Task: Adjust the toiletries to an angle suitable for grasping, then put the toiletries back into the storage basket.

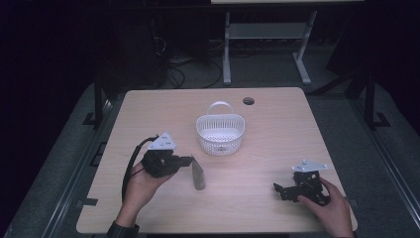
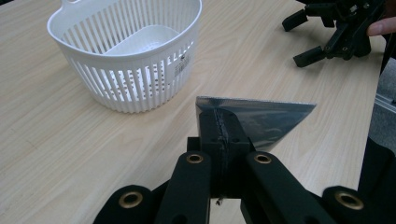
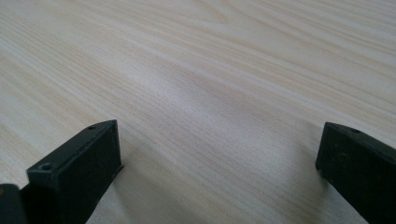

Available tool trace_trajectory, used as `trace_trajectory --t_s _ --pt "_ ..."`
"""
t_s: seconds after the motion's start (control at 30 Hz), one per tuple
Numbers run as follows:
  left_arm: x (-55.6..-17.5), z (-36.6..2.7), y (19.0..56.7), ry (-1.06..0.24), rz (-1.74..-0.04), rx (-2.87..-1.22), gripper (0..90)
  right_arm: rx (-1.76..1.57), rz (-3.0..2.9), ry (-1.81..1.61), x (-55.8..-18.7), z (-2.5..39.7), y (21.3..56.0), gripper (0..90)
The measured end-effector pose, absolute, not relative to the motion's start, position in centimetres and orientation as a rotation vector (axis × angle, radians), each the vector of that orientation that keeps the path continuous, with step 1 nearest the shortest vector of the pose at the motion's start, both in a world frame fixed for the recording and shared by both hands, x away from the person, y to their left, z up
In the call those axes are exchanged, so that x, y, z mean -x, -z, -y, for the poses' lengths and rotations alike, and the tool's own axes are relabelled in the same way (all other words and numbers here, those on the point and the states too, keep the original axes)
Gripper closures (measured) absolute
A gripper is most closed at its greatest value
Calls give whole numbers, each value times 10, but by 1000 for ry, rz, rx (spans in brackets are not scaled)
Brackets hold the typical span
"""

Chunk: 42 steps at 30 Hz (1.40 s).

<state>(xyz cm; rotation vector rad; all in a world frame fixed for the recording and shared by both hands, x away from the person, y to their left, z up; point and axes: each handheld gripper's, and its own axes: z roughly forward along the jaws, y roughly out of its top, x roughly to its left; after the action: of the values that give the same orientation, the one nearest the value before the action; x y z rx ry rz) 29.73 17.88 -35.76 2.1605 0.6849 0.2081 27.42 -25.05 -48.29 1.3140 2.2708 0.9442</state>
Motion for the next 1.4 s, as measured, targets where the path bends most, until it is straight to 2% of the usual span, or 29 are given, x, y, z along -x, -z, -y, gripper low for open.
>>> trace_trajectory --t_s 0.5,0.67,0.87,0.93,1.13,1.4 --pt "-297 -186 357 -208 -684 -2155 887 -1314 -2271 -944 -274 250 483 0" --pt "-295 -191 354 -190 -691 -2157 744 -1314 -2271 -944 -274 251 483 0" --pt "-293 -193 348 -168 -688 -2166 464 -1314 -2271 -944 -274 250 483 0" --pt "-292 -193 348 -167 -683 -2163 443 -1314 -2271 -944 -274 251 483 0" --pt "-291 -186 347 -140 -665 -2215 272 -1314 -2271 -944 -274 251 483 0" --pt "-291 -178 339 -147 -642 -2271 178 -1314 -2270 -943 -274 251 483 0"
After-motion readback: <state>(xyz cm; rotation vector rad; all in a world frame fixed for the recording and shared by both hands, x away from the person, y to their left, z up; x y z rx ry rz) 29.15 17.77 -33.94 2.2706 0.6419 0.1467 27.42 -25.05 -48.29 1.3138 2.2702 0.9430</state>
